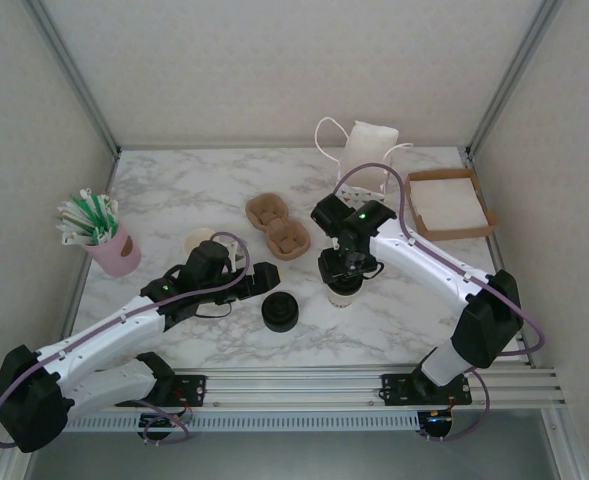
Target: Pack the takeout coffee
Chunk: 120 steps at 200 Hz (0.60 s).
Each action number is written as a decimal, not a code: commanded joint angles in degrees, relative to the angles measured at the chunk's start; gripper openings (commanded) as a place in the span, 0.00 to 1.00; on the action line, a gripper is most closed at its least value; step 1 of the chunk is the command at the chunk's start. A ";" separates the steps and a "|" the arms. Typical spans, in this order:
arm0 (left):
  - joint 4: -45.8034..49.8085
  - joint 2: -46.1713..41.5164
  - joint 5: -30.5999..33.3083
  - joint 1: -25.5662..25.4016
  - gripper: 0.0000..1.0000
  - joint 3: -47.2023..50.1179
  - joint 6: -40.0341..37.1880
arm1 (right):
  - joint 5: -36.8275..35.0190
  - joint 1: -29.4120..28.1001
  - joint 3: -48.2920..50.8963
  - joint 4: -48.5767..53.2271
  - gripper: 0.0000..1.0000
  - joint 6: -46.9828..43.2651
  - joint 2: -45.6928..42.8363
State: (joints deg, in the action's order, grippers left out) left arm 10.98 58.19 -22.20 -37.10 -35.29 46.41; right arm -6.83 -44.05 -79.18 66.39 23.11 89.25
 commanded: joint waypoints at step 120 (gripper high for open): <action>-1.86 1.40 0.66 -0.60 1.00 -1.19 -1.05 | 0.92 0.46 3.49 -1.02 0.67 0.07 0.66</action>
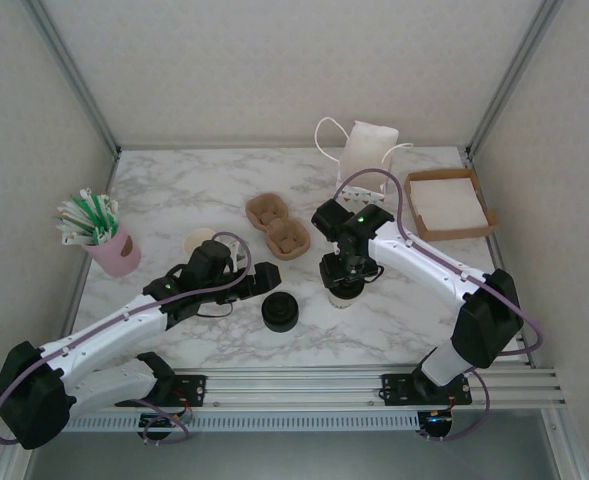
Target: Pack the takeout coffee
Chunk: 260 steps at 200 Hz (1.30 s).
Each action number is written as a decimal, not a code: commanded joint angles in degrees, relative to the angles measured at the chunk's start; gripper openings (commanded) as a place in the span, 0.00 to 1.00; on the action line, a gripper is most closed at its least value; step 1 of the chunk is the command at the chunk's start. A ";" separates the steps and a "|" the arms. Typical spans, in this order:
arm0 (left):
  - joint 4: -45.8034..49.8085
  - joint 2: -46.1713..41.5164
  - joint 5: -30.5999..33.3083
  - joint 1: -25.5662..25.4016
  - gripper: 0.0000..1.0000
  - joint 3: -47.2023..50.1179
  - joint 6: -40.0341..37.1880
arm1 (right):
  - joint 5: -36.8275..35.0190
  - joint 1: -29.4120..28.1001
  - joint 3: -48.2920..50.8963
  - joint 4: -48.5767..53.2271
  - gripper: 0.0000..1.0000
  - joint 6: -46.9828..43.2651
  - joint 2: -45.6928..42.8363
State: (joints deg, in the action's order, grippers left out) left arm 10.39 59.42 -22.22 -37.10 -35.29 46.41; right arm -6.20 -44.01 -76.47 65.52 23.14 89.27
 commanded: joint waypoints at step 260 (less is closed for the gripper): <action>-1.11 0.11 1.08 -0.82 1.00 -0.95 -1.35 | 6.15 -8.73 1.61 -1.24 0.66 -3.80 -0.27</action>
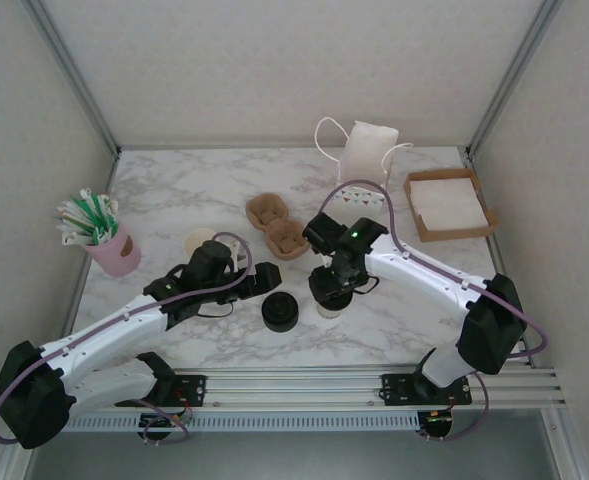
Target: Pack the takeout coffee
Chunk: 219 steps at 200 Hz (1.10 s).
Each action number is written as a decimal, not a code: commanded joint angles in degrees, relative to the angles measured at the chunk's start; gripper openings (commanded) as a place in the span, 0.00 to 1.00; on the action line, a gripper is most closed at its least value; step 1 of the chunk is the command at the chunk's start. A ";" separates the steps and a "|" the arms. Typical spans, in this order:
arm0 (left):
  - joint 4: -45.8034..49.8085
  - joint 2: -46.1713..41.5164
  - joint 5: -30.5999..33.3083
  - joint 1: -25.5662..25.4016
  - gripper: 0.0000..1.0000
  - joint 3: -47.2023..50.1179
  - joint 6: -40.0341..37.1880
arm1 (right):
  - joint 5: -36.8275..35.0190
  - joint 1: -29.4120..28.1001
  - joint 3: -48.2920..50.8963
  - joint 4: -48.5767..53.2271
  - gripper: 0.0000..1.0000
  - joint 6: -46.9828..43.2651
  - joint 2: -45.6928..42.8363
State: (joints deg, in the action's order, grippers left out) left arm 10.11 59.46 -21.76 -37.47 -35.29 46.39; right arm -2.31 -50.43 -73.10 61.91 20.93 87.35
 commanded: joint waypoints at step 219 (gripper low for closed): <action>-4.59 10.89 -3.44 -9.36 0.04 -6.97 -1.60 | 10.54 2.44 16.15 -8.39 0.14 14.93 -23.37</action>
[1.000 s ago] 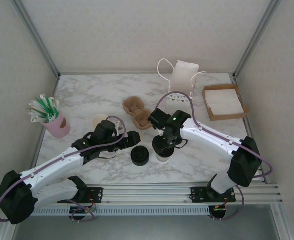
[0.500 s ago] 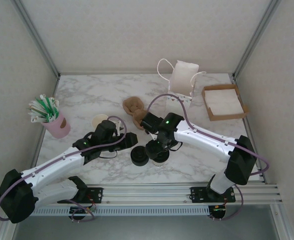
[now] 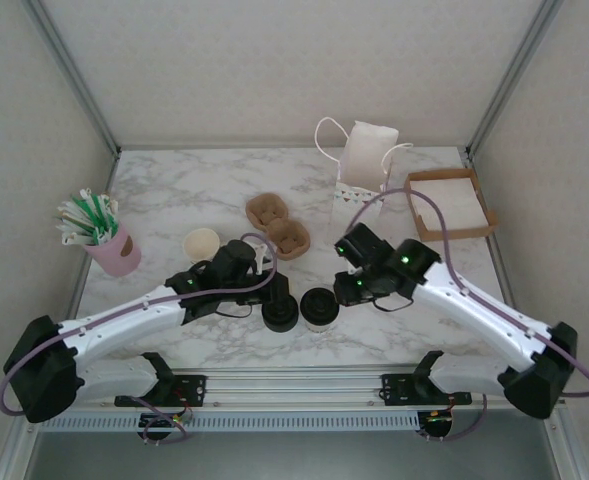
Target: Pack the takeout coffee
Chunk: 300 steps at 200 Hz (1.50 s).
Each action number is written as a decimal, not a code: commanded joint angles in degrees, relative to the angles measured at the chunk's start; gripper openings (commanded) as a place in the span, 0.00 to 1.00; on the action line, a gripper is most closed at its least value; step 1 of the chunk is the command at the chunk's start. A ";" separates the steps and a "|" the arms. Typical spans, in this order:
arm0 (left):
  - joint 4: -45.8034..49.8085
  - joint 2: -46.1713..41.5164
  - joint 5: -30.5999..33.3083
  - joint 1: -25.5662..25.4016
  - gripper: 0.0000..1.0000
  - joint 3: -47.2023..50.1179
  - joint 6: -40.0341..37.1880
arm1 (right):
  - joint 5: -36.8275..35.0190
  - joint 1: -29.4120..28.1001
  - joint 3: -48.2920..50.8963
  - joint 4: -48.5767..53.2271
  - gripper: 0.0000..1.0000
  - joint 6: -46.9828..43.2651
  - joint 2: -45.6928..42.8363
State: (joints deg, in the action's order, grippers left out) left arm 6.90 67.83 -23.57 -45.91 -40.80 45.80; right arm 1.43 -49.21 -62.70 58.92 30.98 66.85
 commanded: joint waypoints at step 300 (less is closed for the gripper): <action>-9.35 -0.03 -6.82 -3.16 0.10 4.05 5.16 | 20.04 12.67 13.95 -19.05 0.00 4.38 -2.15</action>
State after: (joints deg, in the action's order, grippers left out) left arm 2.70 67.33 -26.39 -50.00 -37.63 49.56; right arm 18.87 -36.77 -50.02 41.23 34.74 66.04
